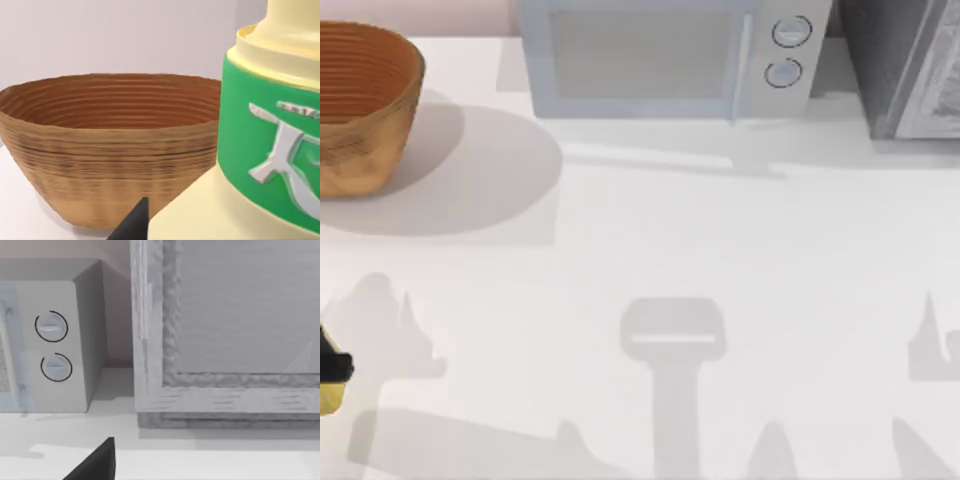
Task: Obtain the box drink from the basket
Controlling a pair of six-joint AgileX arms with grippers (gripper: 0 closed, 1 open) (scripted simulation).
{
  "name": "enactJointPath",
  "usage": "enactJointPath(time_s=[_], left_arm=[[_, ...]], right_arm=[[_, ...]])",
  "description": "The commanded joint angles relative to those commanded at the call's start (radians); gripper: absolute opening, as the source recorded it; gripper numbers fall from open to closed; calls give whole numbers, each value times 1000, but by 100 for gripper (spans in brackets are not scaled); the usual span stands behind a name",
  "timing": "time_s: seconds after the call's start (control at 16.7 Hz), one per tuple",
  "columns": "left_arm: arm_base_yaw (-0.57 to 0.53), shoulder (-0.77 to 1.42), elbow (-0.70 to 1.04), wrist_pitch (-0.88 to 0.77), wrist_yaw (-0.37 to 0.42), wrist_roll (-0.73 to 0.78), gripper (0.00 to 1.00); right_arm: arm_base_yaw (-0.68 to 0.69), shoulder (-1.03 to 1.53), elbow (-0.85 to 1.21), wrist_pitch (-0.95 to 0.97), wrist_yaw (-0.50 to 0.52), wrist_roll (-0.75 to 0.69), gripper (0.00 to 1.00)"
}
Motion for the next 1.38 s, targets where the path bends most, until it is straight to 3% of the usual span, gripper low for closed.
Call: enactJointPath(time_s=[0.36,0.6,0.9,1.38], left_arm=[[-13,34,13,4,-26,-3,0],[-106,206,103,47,-185,-20,0],[-313,578,337,176,-534,-35,0],[-730,1322,831,459,-1232,-44,0]], right_arm=[[0,0,0,0,0,0,100],[0,0,0,0,0,0,100],[0,0,0,0,0,0,100],[0,0,0,0,0,0,100]])
